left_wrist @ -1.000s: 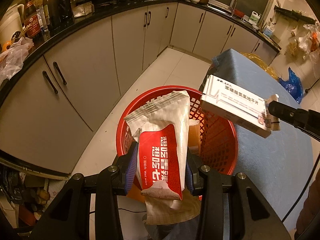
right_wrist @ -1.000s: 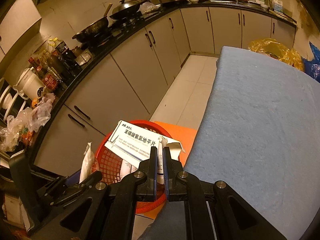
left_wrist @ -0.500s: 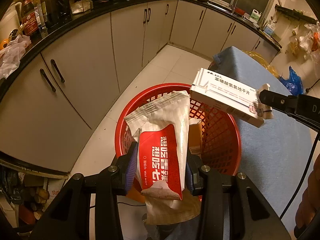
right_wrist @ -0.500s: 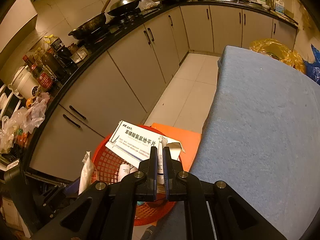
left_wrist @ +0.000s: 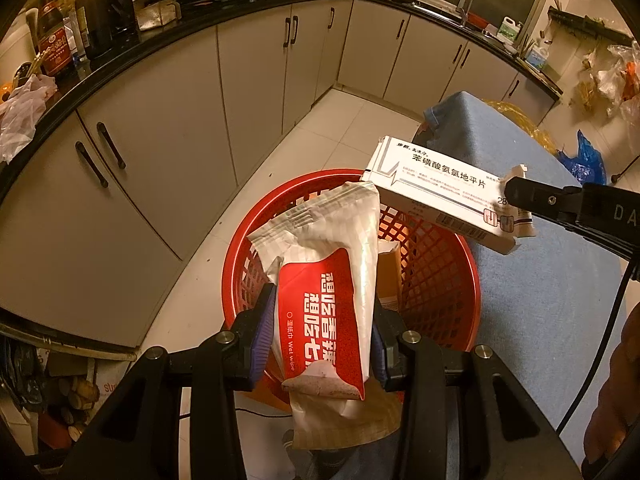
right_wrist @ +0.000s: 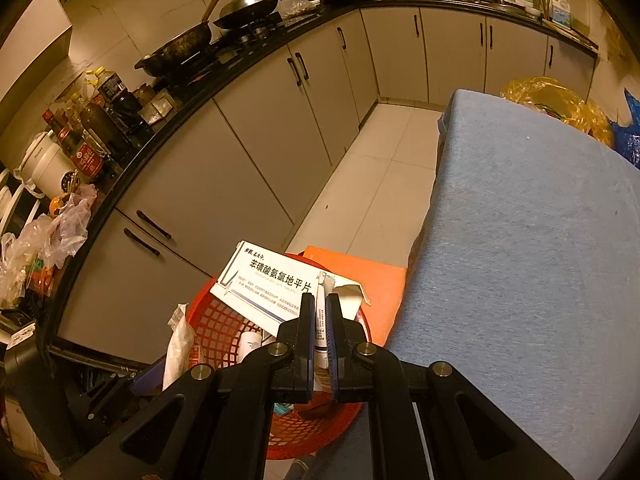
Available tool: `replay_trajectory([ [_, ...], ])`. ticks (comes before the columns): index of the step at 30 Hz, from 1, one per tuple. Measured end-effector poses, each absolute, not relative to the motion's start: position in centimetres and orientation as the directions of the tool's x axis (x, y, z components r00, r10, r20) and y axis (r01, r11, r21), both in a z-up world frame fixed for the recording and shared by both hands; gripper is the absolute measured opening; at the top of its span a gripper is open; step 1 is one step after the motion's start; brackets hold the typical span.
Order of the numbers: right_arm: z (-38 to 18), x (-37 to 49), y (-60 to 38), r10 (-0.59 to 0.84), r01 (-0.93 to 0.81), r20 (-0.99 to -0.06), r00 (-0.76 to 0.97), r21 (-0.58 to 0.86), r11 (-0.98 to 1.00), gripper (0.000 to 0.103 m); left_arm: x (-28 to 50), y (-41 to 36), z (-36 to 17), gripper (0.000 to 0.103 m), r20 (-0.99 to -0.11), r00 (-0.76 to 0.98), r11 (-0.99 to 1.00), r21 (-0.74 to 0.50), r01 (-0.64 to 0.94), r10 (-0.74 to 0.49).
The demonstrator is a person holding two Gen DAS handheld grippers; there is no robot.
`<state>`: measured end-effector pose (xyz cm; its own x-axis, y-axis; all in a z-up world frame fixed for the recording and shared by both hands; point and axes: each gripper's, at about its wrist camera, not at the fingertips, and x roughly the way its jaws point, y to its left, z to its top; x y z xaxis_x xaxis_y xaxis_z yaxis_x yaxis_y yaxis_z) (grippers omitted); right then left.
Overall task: Collect trash
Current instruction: 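Carry the wrapper and medicine box over the orange basket, then open both tools to drop the wrapper and medicine box into the basket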
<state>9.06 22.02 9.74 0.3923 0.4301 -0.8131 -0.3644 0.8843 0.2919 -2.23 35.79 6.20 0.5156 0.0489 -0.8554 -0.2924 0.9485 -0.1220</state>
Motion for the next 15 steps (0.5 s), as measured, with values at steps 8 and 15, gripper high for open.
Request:
replay_trajectory([
  [8, 9.56, 9.22, 22.24, 0.432, -0.363, -0.816, 0.384, 0.297, 0.883, 0.006, -1.79, 35.65, 6.11, 0.040, -0.857, 0.513, 0.952, -0.120, -0.283, 0.044],
  [15, 9.37, 9.38, 22.64, 0.466, -0.386, -0.807, 0.363, 0.325, 0.863, 0.009, -1.23, 35.64, 6.02, 0.040, -0.860, 0.508, 0.950, -0.124, -0.286, 0.040],
])
